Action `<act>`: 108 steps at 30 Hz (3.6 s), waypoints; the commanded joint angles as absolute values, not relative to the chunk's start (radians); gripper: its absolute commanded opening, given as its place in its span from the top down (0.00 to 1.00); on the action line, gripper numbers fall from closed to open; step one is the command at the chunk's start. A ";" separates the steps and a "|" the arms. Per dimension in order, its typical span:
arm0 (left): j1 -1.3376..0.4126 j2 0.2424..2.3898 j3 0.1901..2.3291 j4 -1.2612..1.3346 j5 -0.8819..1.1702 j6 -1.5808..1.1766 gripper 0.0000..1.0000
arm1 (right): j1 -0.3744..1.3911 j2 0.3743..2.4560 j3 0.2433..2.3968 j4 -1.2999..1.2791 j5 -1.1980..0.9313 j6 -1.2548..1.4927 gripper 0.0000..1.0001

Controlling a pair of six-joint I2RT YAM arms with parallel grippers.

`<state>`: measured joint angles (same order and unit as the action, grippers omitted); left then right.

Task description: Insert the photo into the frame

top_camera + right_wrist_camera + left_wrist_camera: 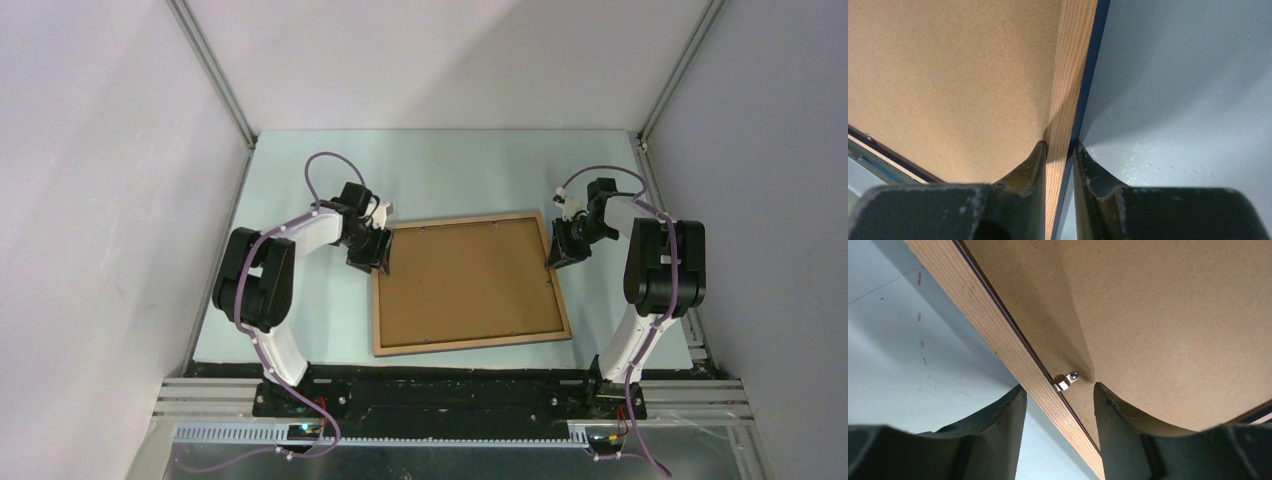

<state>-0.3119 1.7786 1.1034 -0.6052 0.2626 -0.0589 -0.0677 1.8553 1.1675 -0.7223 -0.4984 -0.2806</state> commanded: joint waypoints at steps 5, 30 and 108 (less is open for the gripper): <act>-0.276 1.772 1.156 -0.582 0.257 -0.014 0.43 | -0.069 1.851 1.187 -0.753 -0.586 -0.277 0.91; -0.226 1.911 1.249 -0.581 0.318 -0.092 0.68 | -0.071 1.853 1.188 -0.753 -0.595 -0.273 0.92; -0.190 1.940 1.329 -0.557 0.224 -0.109 1.00 | 0.075 1.719 1.058 -0.698 -0.380 -0.219 0.49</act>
<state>-0.1947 1.9610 1.3445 -0.6014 0.2310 -0.1150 0.0620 1.7390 1.0454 -0.7380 -0.4080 -0.2352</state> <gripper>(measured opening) 0.242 0.521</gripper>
